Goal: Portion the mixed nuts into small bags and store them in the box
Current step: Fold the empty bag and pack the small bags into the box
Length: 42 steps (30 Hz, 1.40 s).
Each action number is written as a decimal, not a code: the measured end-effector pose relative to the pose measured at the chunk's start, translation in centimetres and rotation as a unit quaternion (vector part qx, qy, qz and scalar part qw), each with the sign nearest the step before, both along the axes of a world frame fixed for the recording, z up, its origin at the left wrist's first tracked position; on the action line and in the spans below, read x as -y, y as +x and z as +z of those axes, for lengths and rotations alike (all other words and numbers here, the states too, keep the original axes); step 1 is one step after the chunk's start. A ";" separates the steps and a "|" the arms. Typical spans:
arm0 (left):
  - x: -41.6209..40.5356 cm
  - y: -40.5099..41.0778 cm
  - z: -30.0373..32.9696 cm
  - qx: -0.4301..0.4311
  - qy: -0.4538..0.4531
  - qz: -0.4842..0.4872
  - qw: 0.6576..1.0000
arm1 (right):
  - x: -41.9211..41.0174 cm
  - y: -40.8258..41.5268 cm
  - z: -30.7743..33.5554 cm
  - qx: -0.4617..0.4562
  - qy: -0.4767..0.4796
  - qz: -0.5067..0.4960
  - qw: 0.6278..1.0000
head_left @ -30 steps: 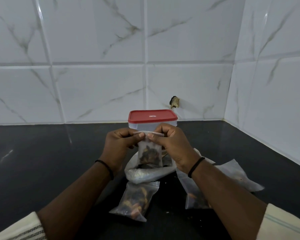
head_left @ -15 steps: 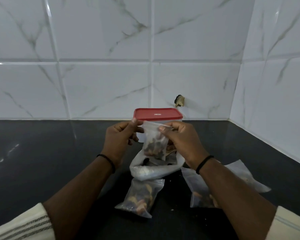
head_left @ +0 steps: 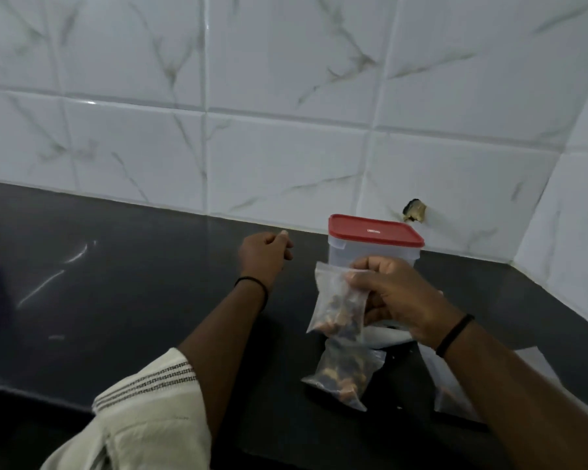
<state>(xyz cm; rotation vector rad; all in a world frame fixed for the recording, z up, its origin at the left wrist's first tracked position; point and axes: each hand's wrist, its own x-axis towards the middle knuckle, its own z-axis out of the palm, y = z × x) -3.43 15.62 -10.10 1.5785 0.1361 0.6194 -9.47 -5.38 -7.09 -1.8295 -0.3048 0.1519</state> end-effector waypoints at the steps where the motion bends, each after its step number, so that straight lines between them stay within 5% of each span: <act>1: -0.5 0.1 -0.1 -0.012 0.013 0.001 1.000 | -0.8 -0.6 0.1 -0.029 -0.006 0.019 0.999; 8: -3.8 -0.7 -0.6 -0.079 0.049 0.023 0.995 | -5.2 -2.5 0.0 -0.119 -0.063 0.072 0.988; 14: -4.3 -0.5 -0.5 -0.087 0.019 0.028 0.996 | -7.4 -2.5 -1.0 -0.102 -0.099 0.053 0.988; 17: -4.3 -0.4 -0.4 -0.093 0.020 0.029 0.995 | -7.9 -2.1 -1.6 0.024 -0.246 0.013 0.969; 20: -4.0 -0.1 -0.5 -0.092 0.027 0.020 0.995 | -7.8 -1.4 -1.6 0.193 -0.399 -0.017 0.897; 26: -2.2 -0.1 -0.1 -0.078 0.124 -0.038 0.988 | -4.5 0.6 0.6 0.306 -0.344 -0.068 0.885; 29: 0.0 -0.9 0.5 -0.111 0.238 -0.130 0.956 | -0.3 2.8 1.3 0.306 -0.370 -0.117 0.869; 35: 4.6 -2.1 0.7 -0.171 0.477 -0.229 0.831 | 6.7 5.4 -1.7 0.238 -0.460 -0.118 0.847; 42: 4.5 -1.0 -0.4 -0.195 0.485 -0.221 0.824 | 6.8 6.8 -2.6 0.249 -0.533 -0.103 0.802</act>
